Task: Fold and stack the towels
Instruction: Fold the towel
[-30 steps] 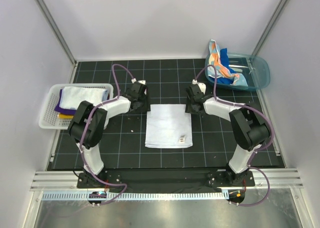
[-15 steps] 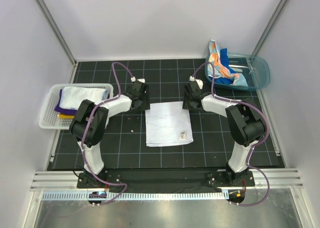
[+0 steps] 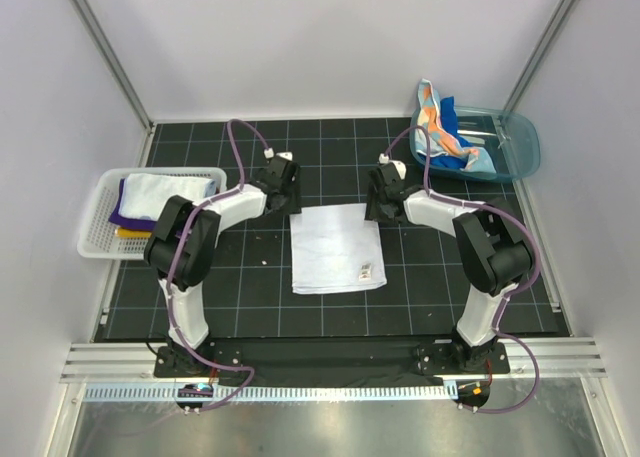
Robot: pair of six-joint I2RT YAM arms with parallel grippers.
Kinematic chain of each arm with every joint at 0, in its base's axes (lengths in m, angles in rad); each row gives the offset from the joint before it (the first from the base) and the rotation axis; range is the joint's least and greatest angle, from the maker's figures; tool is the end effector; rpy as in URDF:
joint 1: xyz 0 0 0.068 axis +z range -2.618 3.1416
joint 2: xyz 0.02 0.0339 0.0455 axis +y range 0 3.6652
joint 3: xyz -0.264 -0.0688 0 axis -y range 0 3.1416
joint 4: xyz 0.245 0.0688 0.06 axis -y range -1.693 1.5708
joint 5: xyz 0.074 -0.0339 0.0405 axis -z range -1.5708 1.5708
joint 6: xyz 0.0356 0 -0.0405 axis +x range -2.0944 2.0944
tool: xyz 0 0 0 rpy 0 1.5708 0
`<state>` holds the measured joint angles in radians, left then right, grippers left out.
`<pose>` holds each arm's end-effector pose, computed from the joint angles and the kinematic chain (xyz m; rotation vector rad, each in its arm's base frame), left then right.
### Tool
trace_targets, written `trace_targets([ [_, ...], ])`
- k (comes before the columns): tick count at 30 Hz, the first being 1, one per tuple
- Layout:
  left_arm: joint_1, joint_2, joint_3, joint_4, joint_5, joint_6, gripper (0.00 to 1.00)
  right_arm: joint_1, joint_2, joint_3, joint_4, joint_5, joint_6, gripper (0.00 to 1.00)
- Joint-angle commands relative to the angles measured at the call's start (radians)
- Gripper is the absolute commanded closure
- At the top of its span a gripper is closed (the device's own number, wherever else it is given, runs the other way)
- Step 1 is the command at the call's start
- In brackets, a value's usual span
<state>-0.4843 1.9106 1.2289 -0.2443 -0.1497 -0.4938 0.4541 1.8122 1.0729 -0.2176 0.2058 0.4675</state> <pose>0.3580 -0.1823 0.1673 -0.0744 2.4951 -0.2264 0.3333 0.1546 0.1601 0.0986 2.5006 0.1212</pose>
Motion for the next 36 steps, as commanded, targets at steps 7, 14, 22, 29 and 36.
trace_targets([
  [7, 0.006, 0.033, 0.037, -0.023, -0.007, 0.012, 0.56, -0.003, -0.056, 0.065, -0.012, 0.017, -0.035, 0.5],
  [14, 0.006, 0.047, 0.049, -0.036, -0.013, 0.017, 0.57, -0.005, -0.005, 0.121, -0.037, 0.043, -0.062, 0.5],
  [22, 0.006, 0.051, 0.055, -0.043, -0.016, 0.023, 0.58, -0.006, 0.065, 0.131, -0.025, 0.026, -0.07, 0.51],
  [29, 0.004, 0.068, 0.061, -0.044, -0.019, 0.029, 0.6, -0.011, 0.091, 0.124, -0.014, 0.05, -0.081, 0.58],
  [36, 0.006, 0.08, 0.061, -0.043, -0.027, 0.035, 0.63, -0.023, 0.101, 0.116, 0.014, 0.029, -0.098, 0.63],
])
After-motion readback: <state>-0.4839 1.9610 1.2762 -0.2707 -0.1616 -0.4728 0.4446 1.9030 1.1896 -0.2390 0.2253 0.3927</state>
